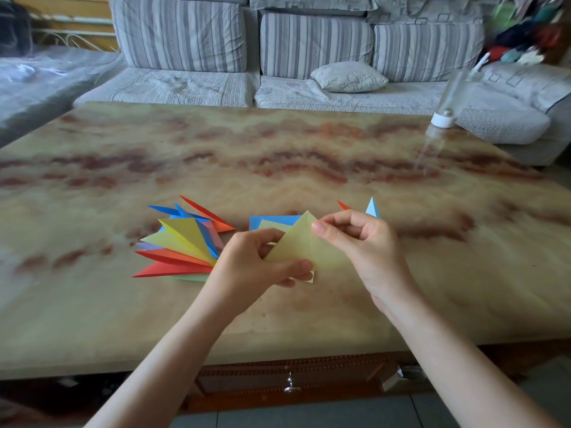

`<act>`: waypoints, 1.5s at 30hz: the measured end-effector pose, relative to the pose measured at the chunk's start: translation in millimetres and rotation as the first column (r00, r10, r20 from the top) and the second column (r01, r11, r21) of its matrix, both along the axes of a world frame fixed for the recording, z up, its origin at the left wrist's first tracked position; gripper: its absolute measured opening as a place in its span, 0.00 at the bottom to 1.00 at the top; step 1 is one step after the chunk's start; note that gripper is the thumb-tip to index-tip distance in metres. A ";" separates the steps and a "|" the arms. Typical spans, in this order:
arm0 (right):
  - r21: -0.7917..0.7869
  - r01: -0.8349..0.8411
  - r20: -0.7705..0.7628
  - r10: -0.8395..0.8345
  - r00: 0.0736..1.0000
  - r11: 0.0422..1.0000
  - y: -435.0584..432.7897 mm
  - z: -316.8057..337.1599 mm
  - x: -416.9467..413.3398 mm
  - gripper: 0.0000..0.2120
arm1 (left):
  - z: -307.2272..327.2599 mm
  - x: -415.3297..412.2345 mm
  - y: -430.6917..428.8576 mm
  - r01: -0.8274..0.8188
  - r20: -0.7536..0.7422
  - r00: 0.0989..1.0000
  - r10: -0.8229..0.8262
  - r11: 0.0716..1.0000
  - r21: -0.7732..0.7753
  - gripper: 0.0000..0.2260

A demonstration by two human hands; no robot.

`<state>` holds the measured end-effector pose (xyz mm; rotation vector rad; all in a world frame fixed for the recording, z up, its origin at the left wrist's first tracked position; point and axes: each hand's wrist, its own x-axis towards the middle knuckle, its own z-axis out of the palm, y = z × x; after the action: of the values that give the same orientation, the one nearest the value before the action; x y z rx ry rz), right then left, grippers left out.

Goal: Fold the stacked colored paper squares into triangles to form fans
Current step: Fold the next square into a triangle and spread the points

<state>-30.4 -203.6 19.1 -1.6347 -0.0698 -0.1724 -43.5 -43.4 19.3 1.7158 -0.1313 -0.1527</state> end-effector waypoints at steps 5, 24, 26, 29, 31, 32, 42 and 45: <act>-0.009 0.000 0.006 0.000 1.000 1.000 -0.4 0.8 -0.4 0.03 | -0.2 -0.4 -0.5 -0.006 -0.007 1.000 0.006 1.000 -0.004 0.09; 0.017 -0.171 -0.186 0.171 0.967 0.985 -0.9 3.3 -4.6 0.05 | 5.6 -3.3 -1.9 -0.218 -0.041 0.976 0.214 0.951 -0.220 0.07; 0.043 -0.138 -0.172 0.143 0.975 0.989 2.0 1.0 -4.7 0.03 | 4.7 -4.5 -4.0 -0.226 -0.041 0.974 0.223 0.948 -0.223 0.07; 0.061 -0.124 -0.162 0.132 0.978 0.990 4.3 0.8 -4.5 0.03 | 3.9 -4.8 -5.0 -0.242 -0.033 0.970 0.241 0.942 -0.232 0.06; 0.062 -0.125 -0.162 0.134 0.978 0.990 4.1 1.3 -4.2 0.04 | 3.6 -5.2 -5.6 -0.247 -0.024 0.968 0.249 0.939 -0.237 0.05; 0.066 -0.123 -0.165 0.132 0.977 0.990 3.4 1.8 -3.8 0.04 | 3.6 -5.1 -5.8 -0.248 -0.019 0.968 0.251 0.939 -0.240 0.05; 0.236 0.010 -0.175 0.032 0.984 0.972 -12.8 10.5 4.4 0.04 | 3.9 -1.9 -2.2 -0.252 -0.023 0.966 0.257 0.925 -0.285 0.07; 0.280 0.054 -0.178 -0.003 0.984 0.959 -14.6 8.1 5.9 0.03 | 3.8 -1.1 -1.7 -0.265 -0.028 0.963 0.269 0.918 -0.295 0.06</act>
<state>-24.5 -218.1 27.3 -1.3579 0.1099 -0.0561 -44.6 -45.1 23.1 1.4170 0.0698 0.0790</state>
